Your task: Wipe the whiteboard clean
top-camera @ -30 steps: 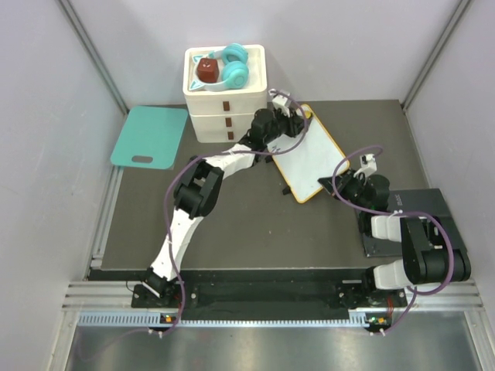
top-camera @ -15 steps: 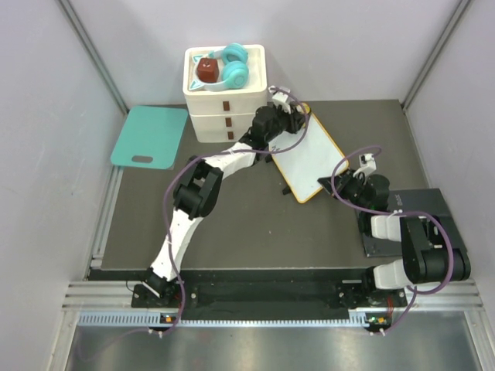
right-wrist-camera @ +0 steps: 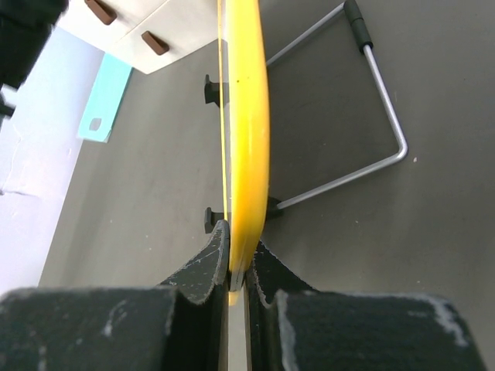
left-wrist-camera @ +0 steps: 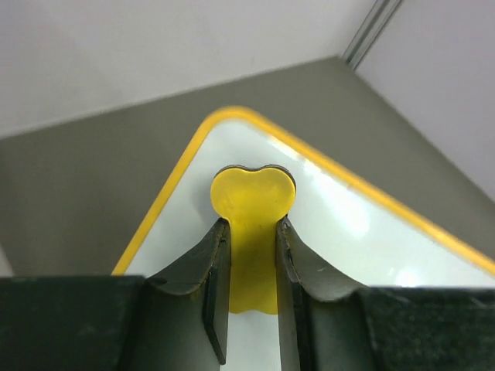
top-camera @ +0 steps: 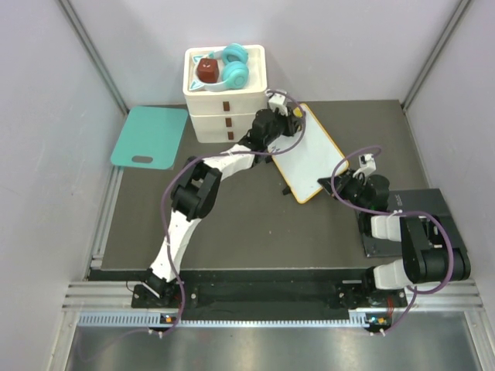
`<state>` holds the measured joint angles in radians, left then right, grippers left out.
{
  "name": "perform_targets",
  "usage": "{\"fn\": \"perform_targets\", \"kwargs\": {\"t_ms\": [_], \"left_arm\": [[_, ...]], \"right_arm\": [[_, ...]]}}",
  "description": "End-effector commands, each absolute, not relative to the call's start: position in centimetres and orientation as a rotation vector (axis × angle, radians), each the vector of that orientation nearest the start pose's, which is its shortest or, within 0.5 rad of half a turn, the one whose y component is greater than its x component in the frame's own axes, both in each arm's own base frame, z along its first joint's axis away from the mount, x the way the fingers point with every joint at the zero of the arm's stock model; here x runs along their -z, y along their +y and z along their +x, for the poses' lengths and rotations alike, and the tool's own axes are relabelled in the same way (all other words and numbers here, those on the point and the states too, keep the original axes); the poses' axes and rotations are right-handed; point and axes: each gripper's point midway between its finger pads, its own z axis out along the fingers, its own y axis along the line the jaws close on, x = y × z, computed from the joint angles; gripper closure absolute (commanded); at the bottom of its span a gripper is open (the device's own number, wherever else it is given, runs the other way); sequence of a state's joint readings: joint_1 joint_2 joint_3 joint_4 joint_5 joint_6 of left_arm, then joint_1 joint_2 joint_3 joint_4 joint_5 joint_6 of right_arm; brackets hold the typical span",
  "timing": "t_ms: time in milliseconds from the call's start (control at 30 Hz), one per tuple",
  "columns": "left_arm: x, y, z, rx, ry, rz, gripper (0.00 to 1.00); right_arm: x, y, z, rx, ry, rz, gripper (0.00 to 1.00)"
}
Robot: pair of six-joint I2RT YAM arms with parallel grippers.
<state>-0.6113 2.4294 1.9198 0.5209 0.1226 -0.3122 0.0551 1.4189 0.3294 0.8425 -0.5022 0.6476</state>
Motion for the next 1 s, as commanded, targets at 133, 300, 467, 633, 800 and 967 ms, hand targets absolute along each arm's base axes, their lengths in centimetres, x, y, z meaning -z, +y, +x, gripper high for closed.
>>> {"fn": "perform_targets", "kwargs": {"t_ms": [133,300,467,633,800,967], "left_arm": [[-9.9,-37.9,51.1,0.701,1.999,0.246,1.0],[-8.8,-32.9,50.8,0.477,2.008,0.101,1.0],[-9.3,-31.6,50.9,0.469,1.931,0.089,1.0],[-11.4,-33.2,51.3,0.602,1.786,0.135,1.0],[-13.0,-34.2,52.0,0.672,1.644,0.146,1.0],[-12.8,-35.1,52.8,0.694,1.603,0.176,1.0]], "right_arm": [[-9.5,13.4,33.4,-0.926,1.903,0.028,1.0],[-9.5,13.5,33.3,-0.935,1.904,0.026,1.0],[-9.8,13.6,33.3,-0.944,1.897,0.02,1.0],[-9.7,13.2,33.3,-0.922,1.898,0.036,1.0],[-9.8,12.5,33.3,-0.967,1.886,0.077,1.0],[-10.0,11.5,33.8,-0.997,1.857,0.108,1.0]]}}
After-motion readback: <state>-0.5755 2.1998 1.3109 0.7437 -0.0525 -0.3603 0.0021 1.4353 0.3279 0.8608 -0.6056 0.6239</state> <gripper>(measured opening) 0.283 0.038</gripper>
